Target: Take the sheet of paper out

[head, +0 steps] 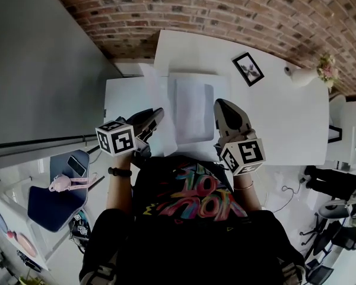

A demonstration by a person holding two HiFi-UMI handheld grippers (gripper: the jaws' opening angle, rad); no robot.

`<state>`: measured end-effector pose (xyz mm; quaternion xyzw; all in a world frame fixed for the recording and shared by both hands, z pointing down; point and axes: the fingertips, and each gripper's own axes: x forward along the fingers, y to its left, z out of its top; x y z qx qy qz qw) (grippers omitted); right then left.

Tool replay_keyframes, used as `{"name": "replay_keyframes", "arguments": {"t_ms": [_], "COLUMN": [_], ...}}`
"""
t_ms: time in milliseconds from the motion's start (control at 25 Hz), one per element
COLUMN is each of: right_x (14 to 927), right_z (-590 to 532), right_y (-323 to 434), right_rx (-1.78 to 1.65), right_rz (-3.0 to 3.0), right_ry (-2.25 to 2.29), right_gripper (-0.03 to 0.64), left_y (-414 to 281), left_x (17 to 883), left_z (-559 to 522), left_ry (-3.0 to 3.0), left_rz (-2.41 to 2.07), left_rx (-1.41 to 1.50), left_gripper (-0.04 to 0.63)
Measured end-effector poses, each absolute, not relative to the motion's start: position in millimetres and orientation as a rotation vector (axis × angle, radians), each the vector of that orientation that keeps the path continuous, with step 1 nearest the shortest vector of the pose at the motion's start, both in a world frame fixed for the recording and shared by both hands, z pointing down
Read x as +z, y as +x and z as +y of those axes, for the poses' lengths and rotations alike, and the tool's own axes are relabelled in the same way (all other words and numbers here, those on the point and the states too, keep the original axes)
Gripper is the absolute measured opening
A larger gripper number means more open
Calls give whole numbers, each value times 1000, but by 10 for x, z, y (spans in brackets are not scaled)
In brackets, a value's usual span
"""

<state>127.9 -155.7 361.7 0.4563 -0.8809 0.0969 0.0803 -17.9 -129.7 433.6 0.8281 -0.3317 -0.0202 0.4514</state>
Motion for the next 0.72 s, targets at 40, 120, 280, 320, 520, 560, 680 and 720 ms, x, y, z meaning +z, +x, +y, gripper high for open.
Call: {"name": "replay_keyframes", "arguments": {"t_ms": [40, 120, 280, 320, 520, 560, 680, 720], "right_x": [3592, 3529, 3326, 3267, 2968, 2921, 2829, 2812], "right_z": [-1563, -1574, -1626, -1638, -1677, -1687, -1698, -1692], "right_y": [1263, 1233, 1200, 1199, 1248, 1267, 1326, 1347], "right_rx": [284, 270, 225, 211, 145, 133, 107, 102], "right_rz": [-2639, -2648, -2671, -2678, -2703, -2704, -2701, -2699], "right_ry": [1365, 1367, 1389, 1395, 1439, 1448, 1475, 1484], "right_gripper": [18, 18, 18, 18, 18, 18, 18, 18], "left_y": [-183, -184, -136, -115, 16, 43, 98, 109], "left_x": [4216, 3977, 3480, 3349, 2811, 2744, 2615, 2590], "left_z": [-1310, -1341, -1426, -1440, -1471, -1479, -1498, -1500], "left_ry": [2067, 2114, 2249, 2288, 2550, 2608, 2719, 2739], "left_rz": [-814, -803, -787, -792, -983, -1050, -1229, -1276], "left_rx": [-80, -131, -209, -230, -208, -171, -94, -81], "left_gripper": [21, 23, 23, 23, 21, 22, 21, 22]}}
